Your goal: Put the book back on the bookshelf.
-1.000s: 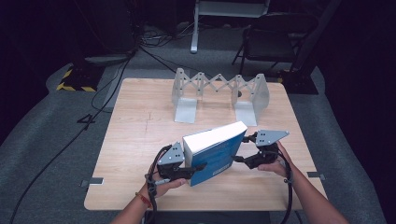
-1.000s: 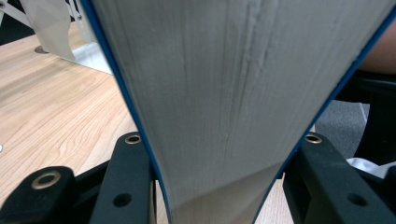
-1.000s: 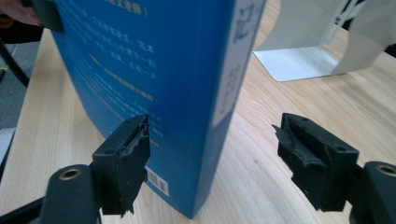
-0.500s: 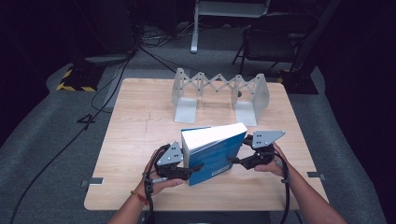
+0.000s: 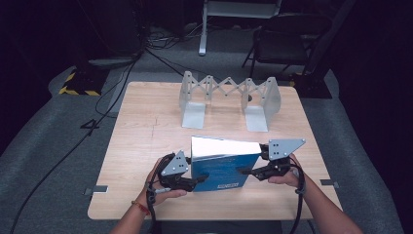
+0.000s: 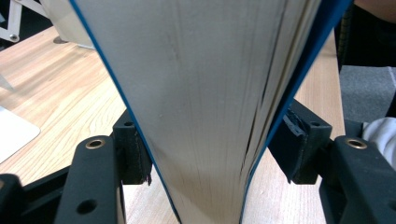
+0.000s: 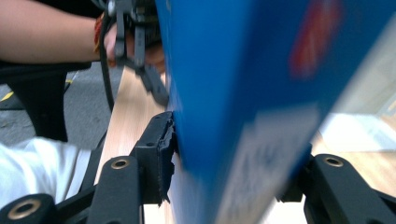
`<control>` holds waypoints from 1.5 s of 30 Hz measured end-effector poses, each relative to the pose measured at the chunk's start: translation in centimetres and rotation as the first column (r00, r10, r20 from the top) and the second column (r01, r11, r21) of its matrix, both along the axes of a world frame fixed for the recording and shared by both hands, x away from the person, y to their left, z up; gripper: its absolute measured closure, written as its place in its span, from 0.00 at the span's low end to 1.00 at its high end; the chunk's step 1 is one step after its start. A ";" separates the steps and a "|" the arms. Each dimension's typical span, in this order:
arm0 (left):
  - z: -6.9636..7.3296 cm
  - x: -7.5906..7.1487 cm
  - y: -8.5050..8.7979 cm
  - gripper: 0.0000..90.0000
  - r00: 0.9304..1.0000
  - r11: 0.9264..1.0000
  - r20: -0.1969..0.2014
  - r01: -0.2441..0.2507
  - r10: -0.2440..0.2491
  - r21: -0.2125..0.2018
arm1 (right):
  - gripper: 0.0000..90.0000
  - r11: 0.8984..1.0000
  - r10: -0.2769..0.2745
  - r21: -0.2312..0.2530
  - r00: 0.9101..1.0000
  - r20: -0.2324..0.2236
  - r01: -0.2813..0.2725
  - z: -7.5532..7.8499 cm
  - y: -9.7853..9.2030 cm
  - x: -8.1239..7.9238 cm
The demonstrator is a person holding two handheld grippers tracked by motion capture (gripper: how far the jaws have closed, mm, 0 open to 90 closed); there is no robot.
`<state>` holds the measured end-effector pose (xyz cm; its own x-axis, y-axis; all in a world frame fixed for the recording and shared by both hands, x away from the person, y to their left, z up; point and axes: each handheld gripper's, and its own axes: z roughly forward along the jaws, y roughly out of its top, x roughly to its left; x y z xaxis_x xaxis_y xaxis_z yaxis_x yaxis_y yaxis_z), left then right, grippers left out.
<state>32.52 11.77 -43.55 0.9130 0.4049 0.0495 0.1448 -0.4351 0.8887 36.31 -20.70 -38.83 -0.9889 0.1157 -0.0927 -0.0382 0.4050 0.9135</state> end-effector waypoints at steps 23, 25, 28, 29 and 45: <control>-0.7 1.0 -2.5 0.33 0.993 0.993 0.034 -0.112 0.112 0.021 | 0.65 0.991 -0.122 -0.061 0.992 -0.023 0.121 2.2 -1.7 -1.6; -0.7 0.9 -2.5 0.33 0.992 0.993 0.039 -0.118 0.117 0.021 | 0.64 0.989 -0.138 -0.057 0.990 -0.037 0.136 2.5 -1.6 -1.5; -0.7 0.8 -2.6 0.33 0.992 0.993 0.046 -0.119 0.117 0.025 | 0.62 0.985 -0.154 -0.089 0.987 -0.037 0.150 3.9 -1.1 -1.6; -0.7 0.8 -2.6 0.33 0.992 0.992 0.047 -0.120 0.119 0.024 | 0.60 0.984 -0.153 -0.098 0.987 -0.042 0.148 4.3 -1.0 -1.6; -0.7 0.5 -2.6 0.33 0.991 0.992 0.052 -0.126 0.125 0.026 | 0.59 0.953 -0.140 -0.284 0.984 -0.114 0.103 6.6 1.8 -0.6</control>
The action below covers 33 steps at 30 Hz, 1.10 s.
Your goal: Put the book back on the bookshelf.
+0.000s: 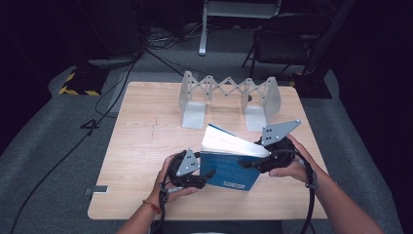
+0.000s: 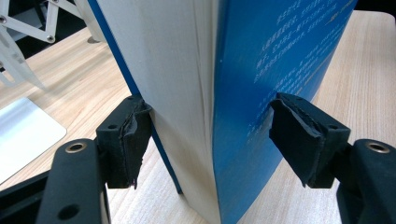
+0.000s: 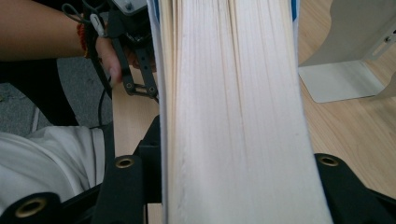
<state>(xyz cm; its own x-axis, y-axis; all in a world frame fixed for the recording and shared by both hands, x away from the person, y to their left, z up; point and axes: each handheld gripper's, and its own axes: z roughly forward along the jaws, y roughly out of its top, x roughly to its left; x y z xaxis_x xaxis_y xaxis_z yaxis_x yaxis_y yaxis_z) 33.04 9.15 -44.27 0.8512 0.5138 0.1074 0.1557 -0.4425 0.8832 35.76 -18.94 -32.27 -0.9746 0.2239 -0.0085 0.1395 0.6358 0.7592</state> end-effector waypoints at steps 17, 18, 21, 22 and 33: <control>-0.8 0.1 2.3 0.30 0.994 0.994 -0.099 -0.039 0.049 0.098 | 0.67 0.996 -0.083 -0.032 0.996 -0.016 0.083 0.4 -0.4 0.3; -1.0 0.1 2.7 0.29 0.992 0.992 -0.106 -0.054 0.066 0.116 | 0.67 0.995 -0.099 -0.028 0.995 -0.020 0.099 0.4 -0.7 0.4; -2.0 0.3 4.2 0.26 0.977 0.977 -0.153 -0.117 0.145 0.179 | 0.67 0.989 -0.143 -0.028 0.990 -0.013 0.143 0.5 -1.7 0.8; -2.4 0.4 4.6 0.19 0.969 0.968 -0.162 -0.152 0.186 0.200 | 0.67 0.984 -0.178 -0.030 0.984 -0.007 0.177 0.7 -2.4 1.0; -5.0 0.3 7.2 0.18 0.935 0.938 -0.239 -0.190 0.263 0.291 | 0.67 0.944 -0.329 -0.028 0.944 0.030 0.329 1.7 -5.7 2.7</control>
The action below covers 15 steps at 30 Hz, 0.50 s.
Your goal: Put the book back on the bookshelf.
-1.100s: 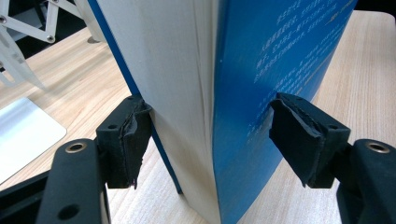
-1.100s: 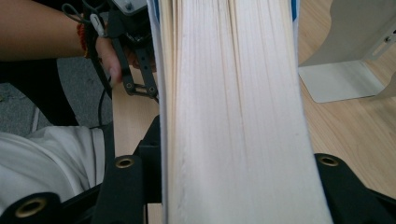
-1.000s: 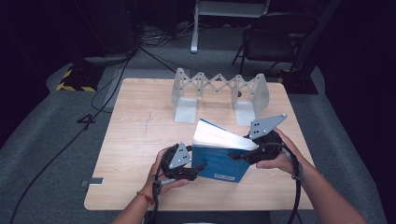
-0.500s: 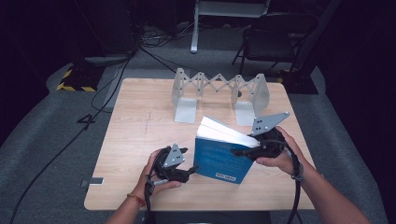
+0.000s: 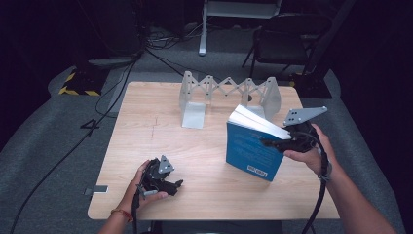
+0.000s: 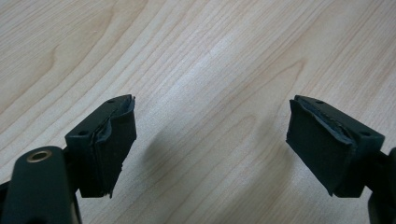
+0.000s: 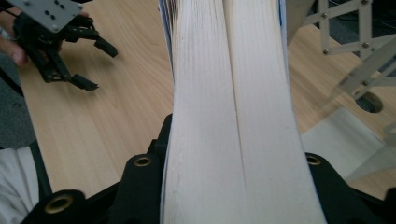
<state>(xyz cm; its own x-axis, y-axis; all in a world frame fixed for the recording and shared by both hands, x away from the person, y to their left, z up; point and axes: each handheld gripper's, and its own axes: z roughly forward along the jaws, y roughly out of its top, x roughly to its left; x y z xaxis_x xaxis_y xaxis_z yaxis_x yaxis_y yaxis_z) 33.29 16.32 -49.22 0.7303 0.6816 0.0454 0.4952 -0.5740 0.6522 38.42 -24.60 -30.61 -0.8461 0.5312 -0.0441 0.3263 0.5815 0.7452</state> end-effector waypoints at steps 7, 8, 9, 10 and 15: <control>-0.5 0.0 -0.3 0.18 1.000 1.000 -0.011 0.013 -0.013 0.000 | 0.67 0.998 -0.060 0.023 0.998 0.000 0.060 0.3 -0.8 1.1; -0.5 0.0 -0.3 0.18 1.000 1.000 -0.014 0.011 -0.011 -0.005 | 0.67 0.997 -0.069 0.025 0.998 0.002 0.069 0.3 -0.8 1.4; -0.5 0.0 -0.3 0.18 1.000 1.000 -0.014 0.011 -0.011 -0.005 | 0.67 0.997 -0.069 0.025 0.998 0.002 0.069 0.3 -0.8 1.4; -0.5 0.1 -0.3 0.18 1.000 1.000 -0.012 0.013 -0.013 -0.005 | 0.67 0.997 -0.072 0.025 0.997 0.003 0.072 0.4 -0.8 1.5; -0.7 0.3 -0.3 0.18 1.000 1.000 -0.019 0.005 -0.005 -0.028 | 0.67 0.995 -0.100 0.017 0.995 0.011 0.100 0.7 -0.8 2.1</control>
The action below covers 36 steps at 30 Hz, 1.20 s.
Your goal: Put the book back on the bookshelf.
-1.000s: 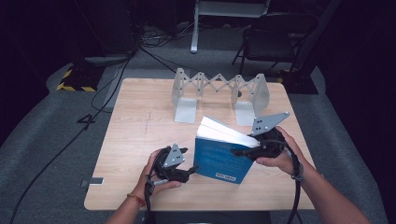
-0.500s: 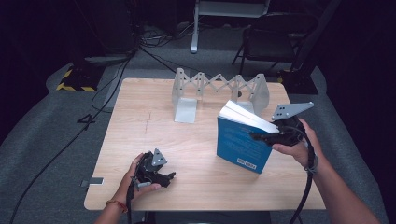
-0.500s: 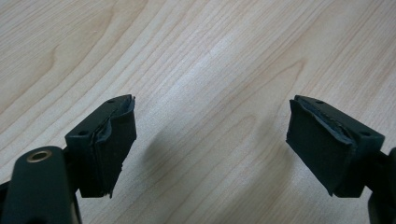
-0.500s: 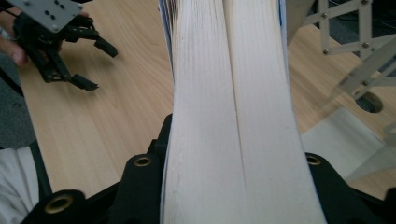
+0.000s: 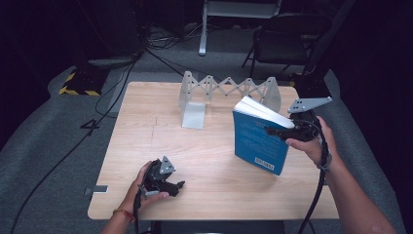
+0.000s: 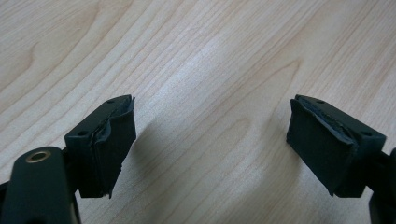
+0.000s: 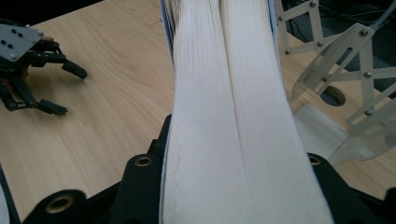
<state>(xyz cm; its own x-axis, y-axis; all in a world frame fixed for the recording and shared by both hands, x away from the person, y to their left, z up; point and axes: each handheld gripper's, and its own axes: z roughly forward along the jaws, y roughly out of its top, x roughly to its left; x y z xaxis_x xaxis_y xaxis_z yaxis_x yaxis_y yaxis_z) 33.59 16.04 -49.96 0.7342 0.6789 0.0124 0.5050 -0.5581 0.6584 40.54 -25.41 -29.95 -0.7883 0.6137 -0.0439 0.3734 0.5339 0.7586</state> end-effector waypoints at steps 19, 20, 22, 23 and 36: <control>-0.5 0.3 0.3 0.14 1.000 0.999 0.002 -0.017 0.017 -0.042 | 0.67 0.984 -0.178 -0.012 0.983 0.053 0.179 3.1 -2.4 2.8; -0.5 0.3 0.3 0.14 1.000 0.999 0.002 -0.017 0.017 -0.042 | 0.67 0.982 -0.185 -0.012 0.981 0.054 0.186 3.2 -2.5 2.9; -0.5 0.3 0.3 0.14 1.000 0.999 0.002 -0.017 0.017 -0.042 | 0.67 0.979 -0.204 -0.011 0.977 0.055 0.205 3.5 -2.7 3.3; -0.5 0.3 0.3 0.14 1.000 0.999 0.002 -0.017 0.017 -0.042 | 0.67 0.977 -0.212 -0.009 0.976 0.055 0.212 3.6 -2.8 3.5; -0.5 0.3 0.3 0.14 1.000 0.999 -0.001 -0.015 0.015 -0.043 | 0.67 0.957 -0.291 0.004 0.955 0.061 0.291 4.5 -2.3 6.3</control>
<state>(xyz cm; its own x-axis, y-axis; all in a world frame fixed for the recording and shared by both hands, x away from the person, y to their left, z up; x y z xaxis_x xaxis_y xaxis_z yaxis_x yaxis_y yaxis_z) 33.90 16.31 -50.43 0.7236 0.6900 -0.0177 0.5140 -0.5215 0.6810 46.87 -27.66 -25.42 -0.5716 0.8157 -0.0893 0.4672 0.4130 0.7818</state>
